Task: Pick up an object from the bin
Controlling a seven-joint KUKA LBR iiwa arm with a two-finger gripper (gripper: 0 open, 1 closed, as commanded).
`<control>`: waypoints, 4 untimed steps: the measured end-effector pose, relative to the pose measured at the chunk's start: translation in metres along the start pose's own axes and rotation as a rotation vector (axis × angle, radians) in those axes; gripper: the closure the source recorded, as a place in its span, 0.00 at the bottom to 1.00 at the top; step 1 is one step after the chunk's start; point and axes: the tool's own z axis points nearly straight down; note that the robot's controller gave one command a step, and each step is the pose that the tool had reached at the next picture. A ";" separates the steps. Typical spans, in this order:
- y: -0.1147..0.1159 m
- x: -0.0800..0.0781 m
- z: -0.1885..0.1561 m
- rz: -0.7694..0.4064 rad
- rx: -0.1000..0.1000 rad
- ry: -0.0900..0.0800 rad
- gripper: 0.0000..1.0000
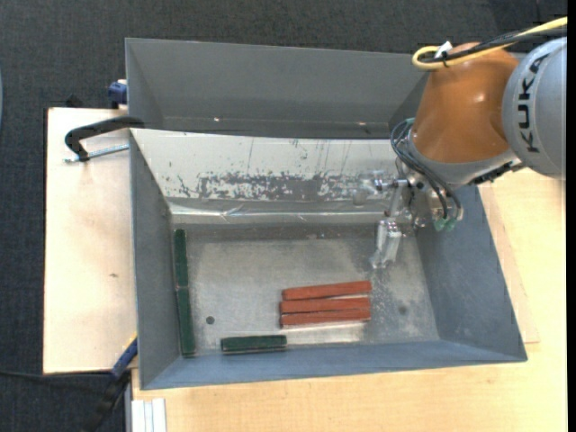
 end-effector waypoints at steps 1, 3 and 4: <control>0.039 0.008 0.068 -0.026 0.000 0.002 0.00; 0.103 0.062 0.096 -0.063 -0.003 0.004 1.00; 0.103 0.062 0.096 -0.063 -0.003 0.004 1.00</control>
Offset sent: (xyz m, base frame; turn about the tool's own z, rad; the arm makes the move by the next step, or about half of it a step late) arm -0.0522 0.0224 -0.0942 0.0039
